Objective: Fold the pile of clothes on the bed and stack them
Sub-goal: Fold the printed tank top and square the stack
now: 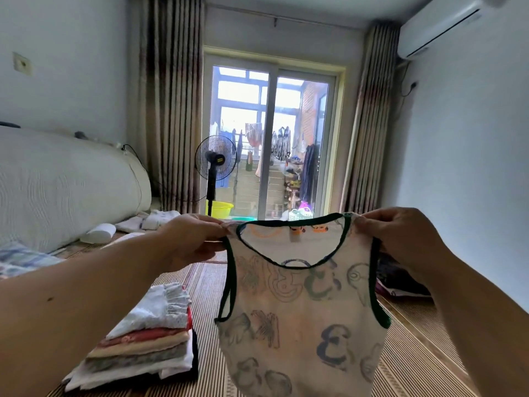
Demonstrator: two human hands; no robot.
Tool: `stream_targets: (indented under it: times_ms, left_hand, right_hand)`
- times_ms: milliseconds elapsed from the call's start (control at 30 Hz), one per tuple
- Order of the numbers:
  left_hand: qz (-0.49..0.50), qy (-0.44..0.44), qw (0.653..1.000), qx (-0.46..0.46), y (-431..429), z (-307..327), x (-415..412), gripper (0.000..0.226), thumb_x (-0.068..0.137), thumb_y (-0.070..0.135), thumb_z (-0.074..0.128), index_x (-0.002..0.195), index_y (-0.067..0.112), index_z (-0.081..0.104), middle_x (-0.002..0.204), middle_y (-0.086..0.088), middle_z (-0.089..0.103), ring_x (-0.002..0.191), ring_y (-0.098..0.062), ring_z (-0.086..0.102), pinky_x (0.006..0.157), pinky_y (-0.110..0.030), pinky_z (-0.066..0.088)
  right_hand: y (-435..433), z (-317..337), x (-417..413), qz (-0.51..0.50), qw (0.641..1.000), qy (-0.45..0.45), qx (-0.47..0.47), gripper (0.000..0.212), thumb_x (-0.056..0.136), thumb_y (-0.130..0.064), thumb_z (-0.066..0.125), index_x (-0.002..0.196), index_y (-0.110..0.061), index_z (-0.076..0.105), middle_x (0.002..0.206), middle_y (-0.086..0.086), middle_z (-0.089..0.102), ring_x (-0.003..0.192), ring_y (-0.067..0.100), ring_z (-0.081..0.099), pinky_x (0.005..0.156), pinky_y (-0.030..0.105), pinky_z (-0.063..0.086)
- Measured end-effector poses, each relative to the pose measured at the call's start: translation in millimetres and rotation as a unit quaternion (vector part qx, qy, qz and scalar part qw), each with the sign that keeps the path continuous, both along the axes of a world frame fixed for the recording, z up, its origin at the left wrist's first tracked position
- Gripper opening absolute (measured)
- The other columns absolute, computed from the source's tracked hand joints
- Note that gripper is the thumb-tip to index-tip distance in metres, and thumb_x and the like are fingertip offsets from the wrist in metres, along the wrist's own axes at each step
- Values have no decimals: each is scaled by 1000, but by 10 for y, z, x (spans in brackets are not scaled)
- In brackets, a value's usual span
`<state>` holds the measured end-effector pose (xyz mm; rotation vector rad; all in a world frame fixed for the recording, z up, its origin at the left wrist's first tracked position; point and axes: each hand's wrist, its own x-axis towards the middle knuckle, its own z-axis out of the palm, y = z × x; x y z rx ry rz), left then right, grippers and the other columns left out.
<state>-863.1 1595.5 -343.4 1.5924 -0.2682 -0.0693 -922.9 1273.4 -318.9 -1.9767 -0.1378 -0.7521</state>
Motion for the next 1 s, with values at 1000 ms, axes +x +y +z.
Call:
stream_targets:
  times_ms: [1000]
  left_hand:
    - [30, -236, 858, 455, -32, 293, -7, 13, 79, 45, 69, 70, 36, 69, 55, 6, 65, 42, -1, 54, 45, -16, 40]
  right_hand:
    - [-400, -15, -95, 29, 999, 15, -25, 13, 77, -22, 75, 71, -12, 68, 46, -12, 57, 41, -3, 48, 37, 7, 32]
